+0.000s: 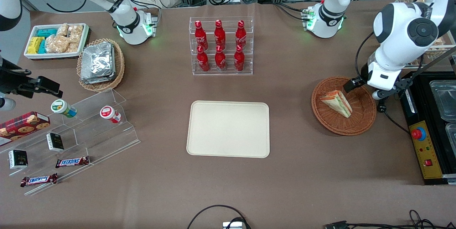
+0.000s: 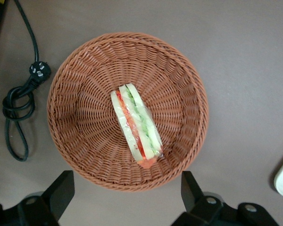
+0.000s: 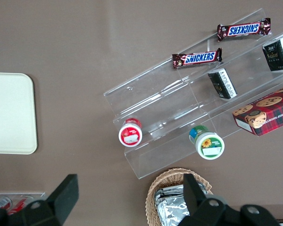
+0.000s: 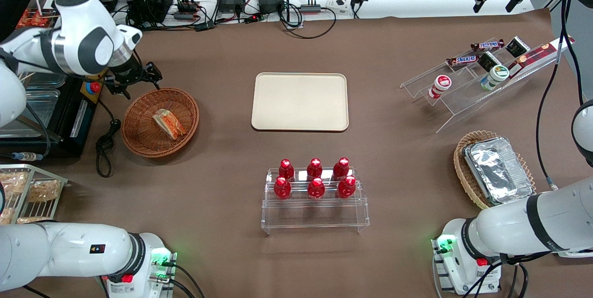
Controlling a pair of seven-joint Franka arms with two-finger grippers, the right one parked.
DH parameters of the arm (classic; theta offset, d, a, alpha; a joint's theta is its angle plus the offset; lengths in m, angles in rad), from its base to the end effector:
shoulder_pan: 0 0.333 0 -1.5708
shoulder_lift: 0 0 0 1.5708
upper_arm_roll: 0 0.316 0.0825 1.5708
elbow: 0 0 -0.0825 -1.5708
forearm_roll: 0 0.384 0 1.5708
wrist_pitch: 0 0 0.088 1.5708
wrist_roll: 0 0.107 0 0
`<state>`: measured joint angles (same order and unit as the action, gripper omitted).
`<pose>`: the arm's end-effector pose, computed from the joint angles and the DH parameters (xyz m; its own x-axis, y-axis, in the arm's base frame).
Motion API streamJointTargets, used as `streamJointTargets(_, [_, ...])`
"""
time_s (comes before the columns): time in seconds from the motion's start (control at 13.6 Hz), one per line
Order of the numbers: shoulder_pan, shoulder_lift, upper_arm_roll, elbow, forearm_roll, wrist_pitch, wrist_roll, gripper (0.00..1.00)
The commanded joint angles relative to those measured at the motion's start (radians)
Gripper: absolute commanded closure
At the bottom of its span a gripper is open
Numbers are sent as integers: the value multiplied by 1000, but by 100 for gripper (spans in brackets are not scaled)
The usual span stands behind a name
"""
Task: Place sandwich from basket to tray
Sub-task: 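Move the left gripper over the wrapped sandwich in the wicker basket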
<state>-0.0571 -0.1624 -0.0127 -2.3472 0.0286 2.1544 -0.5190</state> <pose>0.4754 -0.0321 0.3948 0.9074 0.4200 -0.0140 0.4193 -0.9071 -0.0373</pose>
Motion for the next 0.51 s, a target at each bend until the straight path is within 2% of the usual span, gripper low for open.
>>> streamJointTargets(0.0, [11,-59,0,-121,-1,112,-82,0])
streamJointTargets(0.15, [10,-51,-1,-165,-1,178,-139,0])
streamJointTargets(0.44, [10,-25,-3,-231,-1,283,-142,0])
